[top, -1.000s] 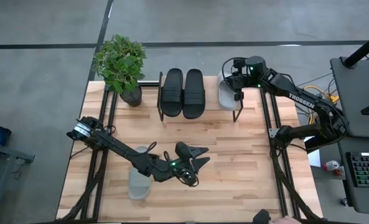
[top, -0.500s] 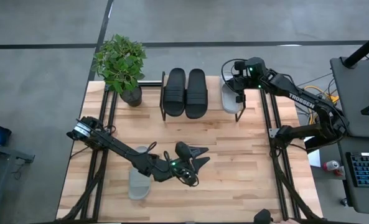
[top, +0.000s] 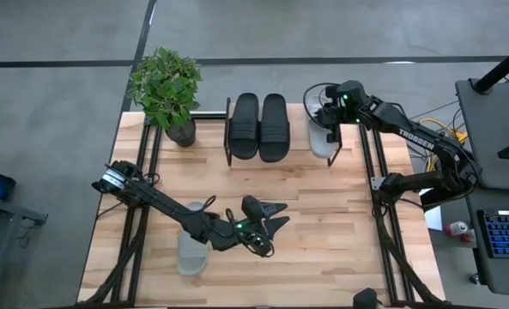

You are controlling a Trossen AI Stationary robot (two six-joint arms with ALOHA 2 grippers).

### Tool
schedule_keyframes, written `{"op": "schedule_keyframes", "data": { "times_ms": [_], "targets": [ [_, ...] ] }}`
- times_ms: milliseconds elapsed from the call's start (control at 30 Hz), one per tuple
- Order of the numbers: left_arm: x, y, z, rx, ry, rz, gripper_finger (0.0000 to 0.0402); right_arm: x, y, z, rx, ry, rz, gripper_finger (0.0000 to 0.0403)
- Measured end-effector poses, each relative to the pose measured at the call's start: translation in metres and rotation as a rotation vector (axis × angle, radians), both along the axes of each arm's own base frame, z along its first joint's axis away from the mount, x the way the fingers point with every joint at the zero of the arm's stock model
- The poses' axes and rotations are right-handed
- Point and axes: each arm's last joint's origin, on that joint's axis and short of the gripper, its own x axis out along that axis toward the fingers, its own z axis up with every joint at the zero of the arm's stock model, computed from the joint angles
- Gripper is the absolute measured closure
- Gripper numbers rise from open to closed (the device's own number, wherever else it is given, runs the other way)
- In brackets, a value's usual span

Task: Pick and place slides into the shelf
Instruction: Put the right gray slide on the shelf

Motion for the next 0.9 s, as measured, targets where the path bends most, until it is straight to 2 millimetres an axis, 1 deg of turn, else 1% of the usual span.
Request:
{"op": "schedule_keyframes", "data": {
  "times_ms": [200,567,733,900],
  "targets": [
    [0.0000,0.0000,0.0000,0.000,0.000,0.000,0.0138,-0.0002,0.0001,-0.0006,0.015,-0.005,-0.016,0.0330],
    [0.0000,0.0000,0.0000,0.000,0.000,0.001,0.0138,-0.0004,-0.0001,-0.0014,0.059,-0.035,-0.064,0.0250],
    [-0.0003,-0.0005,0.0000,0.000,0.000,-0.001,0.0138,0.0000,0.0002,-0.0013,0.087,-0.060,-0.077,0.0225],
    [-0.0002,-0.0004,0.0009,0.000,-0.002,-0.001,0.0138,0.0009,0.0002,-0.0008,0.107,-0.087,-0.077,0.0213]
  ]
}}
